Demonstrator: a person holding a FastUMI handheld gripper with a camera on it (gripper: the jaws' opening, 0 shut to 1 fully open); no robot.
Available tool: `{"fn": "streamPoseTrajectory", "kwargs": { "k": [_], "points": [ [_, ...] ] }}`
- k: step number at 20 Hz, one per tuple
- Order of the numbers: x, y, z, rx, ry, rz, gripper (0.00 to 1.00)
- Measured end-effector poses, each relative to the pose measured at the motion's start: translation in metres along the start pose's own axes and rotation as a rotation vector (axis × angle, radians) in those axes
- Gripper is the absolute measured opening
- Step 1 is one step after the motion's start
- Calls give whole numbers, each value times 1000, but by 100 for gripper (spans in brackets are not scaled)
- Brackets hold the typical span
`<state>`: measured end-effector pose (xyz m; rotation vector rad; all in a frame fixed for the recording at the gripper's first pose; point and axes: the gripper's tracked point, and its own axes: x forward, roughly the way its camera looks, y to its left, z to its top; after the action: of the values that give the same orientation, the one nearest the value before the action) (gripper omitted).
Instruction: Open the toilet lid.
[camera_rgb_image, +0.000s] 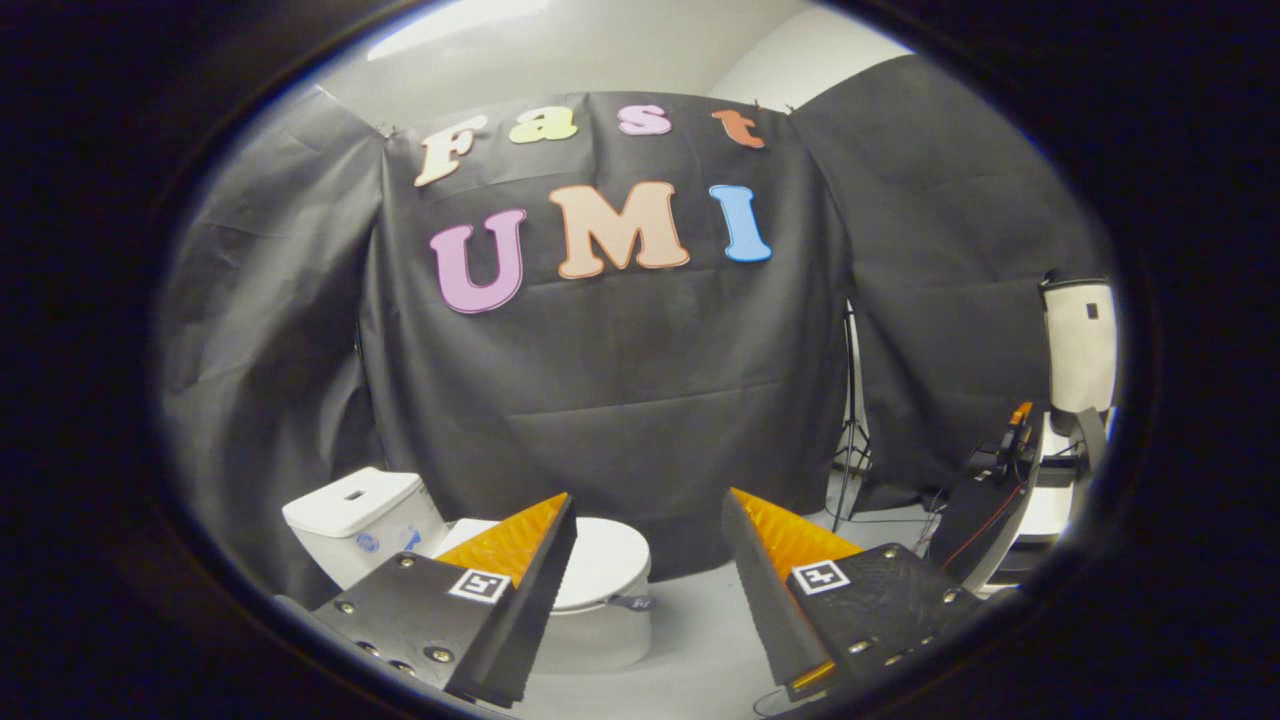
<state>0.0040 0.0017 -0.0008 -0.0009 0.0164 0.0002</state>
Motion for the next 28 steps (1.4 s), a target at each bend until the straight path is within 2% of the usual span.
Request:
{"fn": "streamPoseTrajectory", "kwargs": {
  "k": [8,14,18,21,24,25,28],
  "points": [
    [4,-3,2,22,-4,-5,87],
    [29,-16,12,147,-82,-36,87],
    [67,-37,-53,301,12,-159,87],
    [92,-32,-108,442,80,-208,87],
    [112,-32,-176,609,153,-291,84],
    [118,-28,-195,681,166,-305,81],
    [133,-11,-254,838,207,-347,80]
  ]
}}
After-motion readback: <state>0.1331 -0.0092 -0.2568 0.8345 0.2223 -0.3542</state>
